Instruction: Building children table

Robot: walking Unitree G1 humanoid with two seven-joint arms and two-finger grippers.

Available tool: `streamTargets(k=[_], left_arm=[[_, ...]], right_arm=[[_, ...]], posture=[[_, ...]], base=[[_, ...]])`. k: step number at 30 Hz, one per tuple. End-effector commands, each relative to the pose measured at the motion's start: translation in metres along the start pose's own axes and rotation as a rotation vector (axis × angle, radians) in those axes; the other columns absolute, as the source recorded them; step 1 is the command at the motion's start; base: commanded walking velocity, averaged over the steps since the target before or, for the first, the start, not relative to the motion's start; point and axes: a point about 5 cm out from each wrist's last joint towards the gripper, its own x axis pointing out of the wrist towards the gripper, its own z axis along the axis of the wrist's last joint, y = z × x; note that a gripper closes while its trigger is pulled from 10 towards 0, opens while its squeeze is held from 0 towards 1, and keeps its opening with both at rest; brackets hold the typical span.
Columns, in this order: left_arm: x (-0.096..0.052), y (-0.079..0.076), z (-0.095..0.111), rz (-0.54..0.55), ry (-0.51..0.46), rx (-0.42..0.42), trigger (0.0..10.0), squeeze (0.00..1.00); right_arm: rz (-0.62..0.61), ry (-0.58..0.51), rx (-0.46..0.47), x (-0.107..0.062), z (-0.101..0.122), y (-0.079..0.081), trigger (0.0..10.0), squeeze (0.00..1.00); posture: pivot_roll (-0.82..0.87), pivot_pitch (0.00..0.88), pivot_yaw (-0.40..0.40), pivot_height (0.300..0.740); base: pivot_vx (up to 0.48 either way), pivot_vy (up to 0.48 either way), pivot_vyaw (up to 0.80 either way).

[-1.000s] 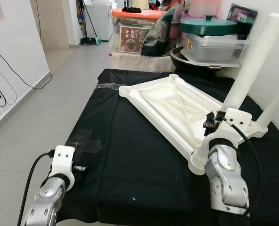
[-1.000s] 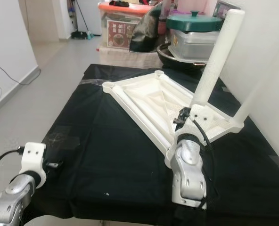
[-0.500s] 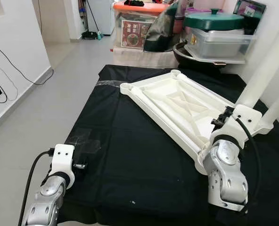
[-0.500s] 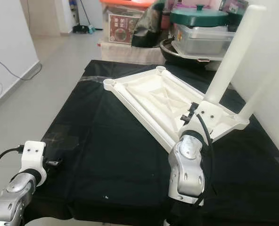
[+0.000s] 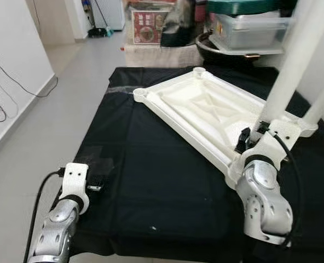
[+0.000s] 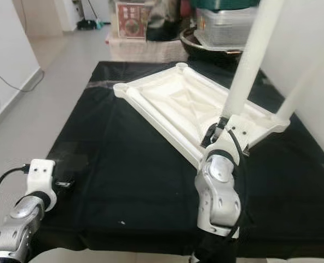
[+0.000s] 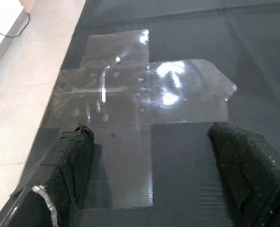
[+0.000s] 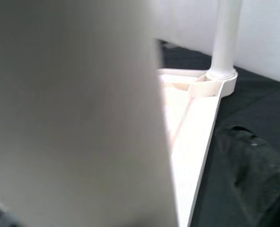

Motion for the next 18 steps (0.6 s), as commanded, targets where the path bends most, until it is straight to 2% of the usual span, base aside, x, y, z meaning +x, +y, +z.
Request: streamTargets(k=[1,10,11,12,14,16,18], left_arm=[[0.000,-0.001,-0.006,-0.007,0.024,0.006,10.0,0.00],[0.001,-0.002,-0.008,-0.018,0.027,0.012,10.0,0.00],[0.001,-0.002,-0.008,-0.021,0.026,0.014,10.0,0.00],[0.001,-0.003,-0.008,-0.023,0.026,0.015,10.0,0.00],[0.002,-0.004,-0.008,-0.028,0.026,0.016,10.0,0.00],[0.002,-0.004,-0.008,-0.030,0.026,0.016,10.0,0.00],[0.002,-0.004,-0.008,-0.031,0.026,0.016,10.0,0.00]], right_arm=[[0.007,-0.005,0.030,-0.004,0.004,0.004,10.0,0.95],[0.086,-0.058,0.029,-0.005,0.022,0.009,10.0,0.88],[0.199,-0.086,0.020,0.000,0.034,0.012,10.0,0.35],[0.261,-0.097,0.010,0.003,0.040,0.014,10.0,0.00],[0.331,-0.115,-0.021,0.009,0.048,0.012,10.0,0.00],[0.342,-0.119,-0.028,0.010,0.050,0.012,10.0,0.00],[0.384,-0.085,-0.062,0.014,0.049,0.011,10.0,0.00]], posture=[[0.05,0.000,-0.021,0.740],[0.04,0.000,-0.015,0.740],[0.03,0.000,-0.009,0.740],[0.03,0.000,-0.009,0.740],[0.03,0.000,-0.008,0.740],[0.03,0.000,-0.008,0.740],[0.03,0.000,-0.008,0.740]], base=[[0.000,0.000,0.00],[0.000,0.000,0.00],[0.000,0.000,0.00],[0.000,0.000,0.00],[0.000,0.000,0.00],[0.000,0.000,0.00],[0.000,0.000,0.00]])
